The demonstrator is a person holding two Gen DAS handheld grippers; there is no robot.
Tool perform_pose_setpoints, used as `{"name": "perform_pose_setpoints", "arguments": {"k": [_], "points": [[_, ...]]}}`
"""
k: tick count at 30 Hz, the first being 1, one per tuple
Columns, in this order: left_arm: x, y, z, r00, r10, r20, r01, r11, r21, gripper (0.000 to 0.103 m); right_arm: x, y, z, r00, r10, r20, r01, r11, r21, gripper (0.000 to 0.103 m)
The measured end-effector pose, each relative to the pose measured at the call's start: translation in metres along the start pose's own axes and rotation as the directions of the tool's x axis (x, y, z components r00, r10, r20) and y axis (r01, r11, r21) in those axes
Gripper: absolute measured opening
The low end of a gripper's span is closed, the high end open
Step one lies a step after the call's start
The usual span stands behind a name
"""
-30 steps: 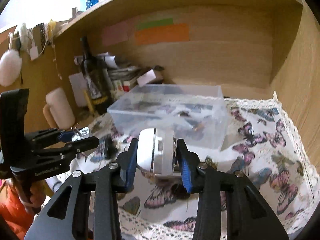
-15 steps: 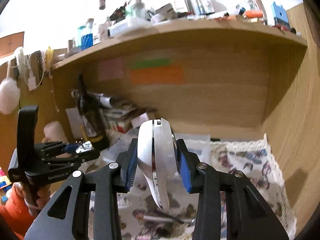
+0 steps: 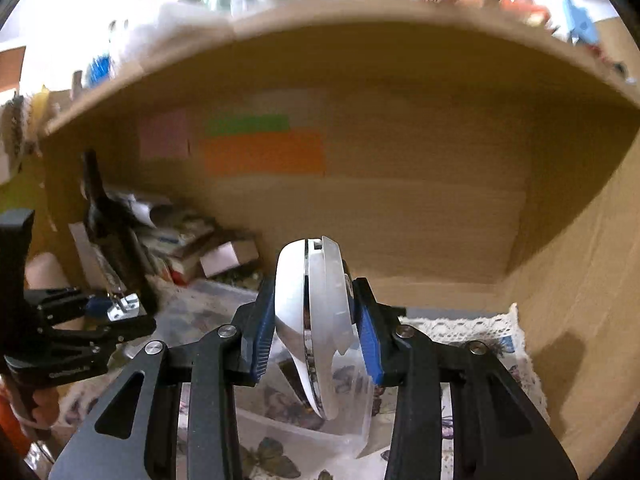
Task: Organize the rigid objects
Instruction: 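Lower the clipper and plug adapter into the clear box while both tools open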
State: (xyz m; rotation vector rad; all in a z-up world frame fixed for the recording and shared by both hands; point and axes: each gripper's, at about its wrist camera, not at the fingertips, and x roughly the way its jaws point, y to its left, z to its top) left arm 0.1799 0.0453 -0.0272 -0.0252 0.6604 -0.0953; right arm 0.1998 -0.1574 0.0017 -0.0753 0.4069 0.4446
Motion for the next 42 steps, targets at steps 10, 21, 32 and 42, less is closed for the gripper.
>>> {"name": "perform_pose_setpoints", "arguments": {"k": [10,21,32,42], "points": [[0.059,0.001,-0.007,0.992,-0.024,-0.124,0.025,1.0,0.004,0.039,0.056,0.012,-0.024,0.986,-0.006,-0.166,-0.011,0.995,-0.103,0.035],[0.065,0.001,-0.004,0.99,-0.032,-0.139,0.029,0.999,-0.021,0.049,0.091,0.03,-0.03,0.955,0.081,-0.285,-0.112,0.989,-0.092,0.038],[0.007,0.01,0.002,1.0,0.022,0.0,-0.022,1.0,-0.013,0.073,0.068,0.028,-0.021,0.955,0.128,-0.267,-0.134,0.991,-0.006,0.047],[-0.043,0.024,-0.018,0.995,0.082,0.061,-0.081,0.996,-0.029,0.098,-0.018,0.027,-0.019,0.993,0.077,-0.088,-0.079,0.997,-0.015,0.078]]}}
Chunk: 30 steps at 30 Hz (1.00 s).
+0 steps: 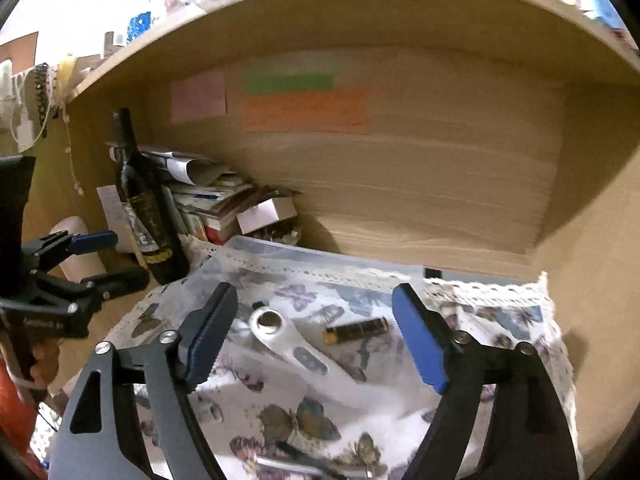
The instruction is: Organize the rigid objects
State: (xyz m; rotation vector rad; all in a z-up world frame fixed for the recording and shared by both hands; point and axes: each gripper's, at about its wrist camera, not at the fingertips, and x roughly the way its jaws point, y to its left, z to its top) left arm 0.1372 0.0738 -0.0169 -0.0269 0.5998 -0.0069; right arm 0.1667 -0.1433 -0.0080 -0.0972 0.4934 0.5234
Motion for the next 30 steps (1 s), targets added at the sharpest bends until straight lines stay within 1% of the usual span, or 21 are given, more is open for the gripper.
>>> {"name": "perform_pose_setpoints", "arguments": {"k": [3,7,9,11,13,16,20,21,22,23,24,25,26,27,28,29,30], "points": [[-0.002,0.005,-0.015,0.999,0.022,-0.029,-0.022,1.0,0.011,0.098,-0.013,-0.001,-0.017,0.999,-0.035,-0.005,0.035,0.999,0.003,0.079],[0.005,0.011,-0.041,0.994,0.03,-0.106,-0.029,1.0,0.011,0.098,-0.016,-0.006,-0.043,0.996,-0.059,-0.06,0.062,0.997,0.036,0.079],[0.013,0.012,-0.054,0.989,0.005,-0.147,-0.005,1.0,-0.003,0.098,-0.015,-0.01,-0.058,0.994,-0.056,-0.095,0.063,0.996,0.066,0.079],[0.023,0.012,-0.067,0.98,-0.016,-0.198,0.013,1.0,-0.02,0.098,-0.015,-0.013,-0.074,0.99,-0.046,-0.133,0.06,0.993,0.105,0.079],[0.029,0.011,-0.078,0.973,-0.021,-0.229,0.014,0.999,-0.032,0.098,-0.013,-0.014,-0.089,0.985,-0.037,-0.166,0.058,0.99,0.125,0.079],[0.034,0.006,-0.09,0.966,-0.027,-0.256,0.016,0.999,-0.044,0.098,-0.01,-0.01,-0.112,0.978,-0.033,-0.208,0.065,0.987,0.148,0.079],[0.034,0.0,-0.095,0.963,-0.04,-0.268,0.025,0.998,-0.059,0.098,-0.003,-0.005,-0.13,0.97,-0.016,-0.242,0.06,0.982,0.179,0.078],[0.035,-0.001,-0.096,0.962,-0.043,-0.271,0.027,0.998,-0.063,0.094,-0.002,-0.005,-0.133,0.969,-0.015,-0.246,0.062,0.981,0.184,0.077],[0.036,-0.003,-0.097,0.959,-0.049,-0.279,0.03,0.997,-0.071,0.086,-0.001,-0.005,-0.135,0.968,-0.015,-0.249,0.064,0.98,0.19,0.073],[0.037,-0.005,-0.097,0.957,-0.053,-0.285,0.033,0.997,-0.073,0.082,0.001,-0.005,-0.138,0.967,-0.009,-0.255,0.061,0.979,0.196,0.07],[0.038,-0.007,-0.098,0.953,-0.061,-0.296,0.04,0.996,-0.078,0.079,0.002,-0.004,-0.139,0.966,-0.001,-0.259,0.054,0.978,0.199,0.061],[0.04,-0.009,-0.099,0.95,-0.07,-0.303,0.047,0.996,-0.081,0.077,0.003,-0.004,-0.14,0.964,0.01,-0.265,0.045,0.979,0.2,0.054],[0.042,-0.011,-0.1,0.949,-0.074,-0.308,0.051,0.995,-0.082,0.075,0.005,-0.002,-0.141,0.962,0.015,-0.272,0.039,0.98,0.193,0.052],[0.044,-0.014,-0.101,0.947,-0.074,-0.312,0.051,0.995,-0.081,0.072,0.006,-0.001,-0.142,0.962,0.013,-0.274,0.04,0.982,0.187,0.049],[0.046,-0.015,-0.102,0.946,-0.074,-0.317,0.051,0.995,-0.081,0.065,0.007,0.001,-0.143,0.96,0.009,-0.278,0.042,0.983,0.179,0.046],[0.048,-0.017,-0.103,0.943,-0.079,-0.324,0.055,0.995,-0.083,0.06,0.009,0.002,-0.144,0.959,0.009,-0.282,0.041,0.984,0.173,0.044],[0.052,-0.018,-0.104,0.938,-0.09,-0.335,0.061,0.994,-0.094,0.05,0.011,0.002,-0.145,0.958,0.012,-0.285,0.038,0.984,0.171,0.038]]}}
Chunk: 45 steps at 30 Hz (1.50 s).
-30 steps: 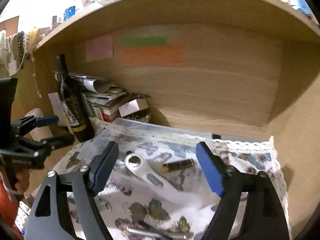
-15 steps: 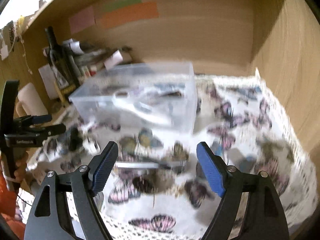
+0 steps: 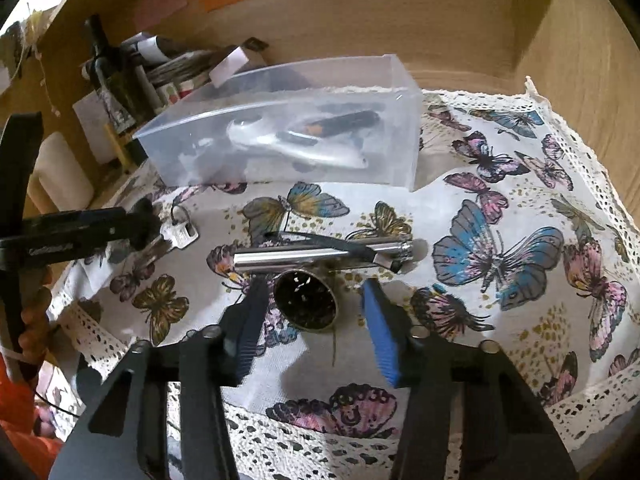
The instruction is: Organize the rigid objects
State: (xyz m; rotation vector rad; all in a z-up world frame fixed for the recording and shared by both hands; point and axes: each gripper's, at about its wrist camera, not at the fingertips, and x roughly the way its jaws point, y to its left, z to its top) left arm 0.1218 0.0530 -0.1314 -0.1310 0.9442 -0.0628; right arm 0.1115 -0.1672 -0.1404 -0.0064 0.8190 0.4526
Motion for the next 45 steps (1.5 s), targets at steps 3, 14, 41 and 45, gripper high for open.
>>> {"name": "perform_pose_setpoints", "arguments": {"k": [3,14,41,45], "points": [[0.007,0.002,0.0,1.0,-0.014,-0.014,0.014,1.0,-0.021,0.03,0.001,0.001,0.0,1.0,-0.009,0.007,0.009,1.0,-0.01,0.03],[-0.022,0.009,0.0,0.994,0.03,0.101,-0.028,0.999,-0.019,0.023,-0.025,-0.003,0.018,0.993,-0.05,0.106,0.053,0.998,-0.028,0.03],[-0.073,-0.009,0.097,0.937,0.04,0.347,-0.053,0.998,0.028,0.023,-0.059,-0.003,0.141,0.922,-0.062,0.381,0.105,0.99,-0.092,0.03],[-0.051,-0.007,0.108,0.955,0.032,0.295,-0.044,0.998,0.036,0.023,-0.042,-0.005,0.154,0.937,-0.037,0.346,0.074,0.993,-0.093,0.03]]}}
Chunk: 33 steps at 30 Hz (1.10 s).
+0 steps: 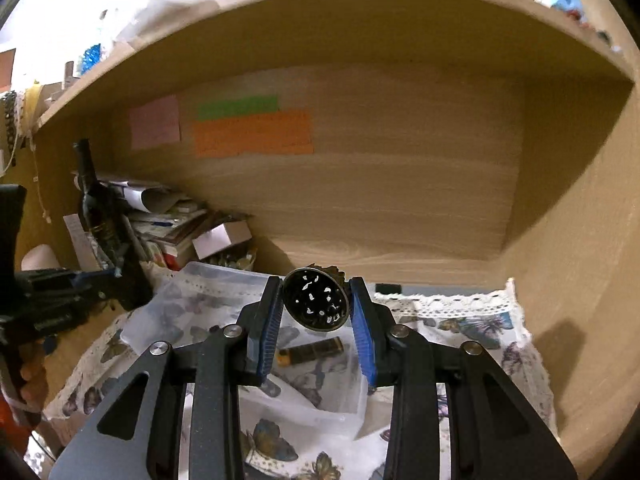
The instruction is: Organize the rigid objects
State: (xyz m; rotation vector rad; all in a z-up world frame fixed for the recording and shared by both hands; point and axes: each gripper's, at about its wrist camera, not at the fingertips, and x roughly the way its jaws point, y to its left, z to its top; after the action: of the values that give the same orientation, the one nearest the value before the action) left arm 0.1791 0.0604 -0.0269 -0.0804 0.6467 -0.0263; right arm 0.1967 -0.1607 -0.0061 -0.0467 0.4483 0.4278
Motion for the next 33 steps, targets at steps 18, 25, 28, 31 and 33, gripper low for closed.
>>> {"name": "perform_pose_setpoints", "arguments": {"k": [18,25,28,31,33], "points": [[0.077,0.001,-0.008,0.982,-0.002,-0.19,0.009,0.999,0.036,0.023,0.09,0.005,-0.038,0.958,0.052,-0.28,-0.056,0.998,-0.006,0.031],[0.077,-0.003,-0.005,0.981,-0.004,-0.194,0.011,0.999,0.036,0.029,0.09,0.008,-0.036,0.956,0.041,-0.291,-0.049,0.999,-0.02,0.053],[0.067,-0.004,-0.004,0.985,-0.007,-0.174,0.015,0.999,0.04,0.038,0.08,0.007,-0.029,0.965,0.06,-0.257,-0.066,0.998,-0.014,0.055],[0.053,-0.005,-0.003,0.989,-0.009,-0.151,0.016,0.999,0.042,0.046,0.069,0.009,-0.023,0.972,0.067,-0.226,-0.073,0.997,-0.018,0.059],[0.043,-0.006,-0.003,0.991,-0.009,-0.131,0.015,0.999,0.043,0.055,0.057,0.009,-0.019,0.977,0.077,-0.199,-0.082,0.996,-0.016,0.064]]}}
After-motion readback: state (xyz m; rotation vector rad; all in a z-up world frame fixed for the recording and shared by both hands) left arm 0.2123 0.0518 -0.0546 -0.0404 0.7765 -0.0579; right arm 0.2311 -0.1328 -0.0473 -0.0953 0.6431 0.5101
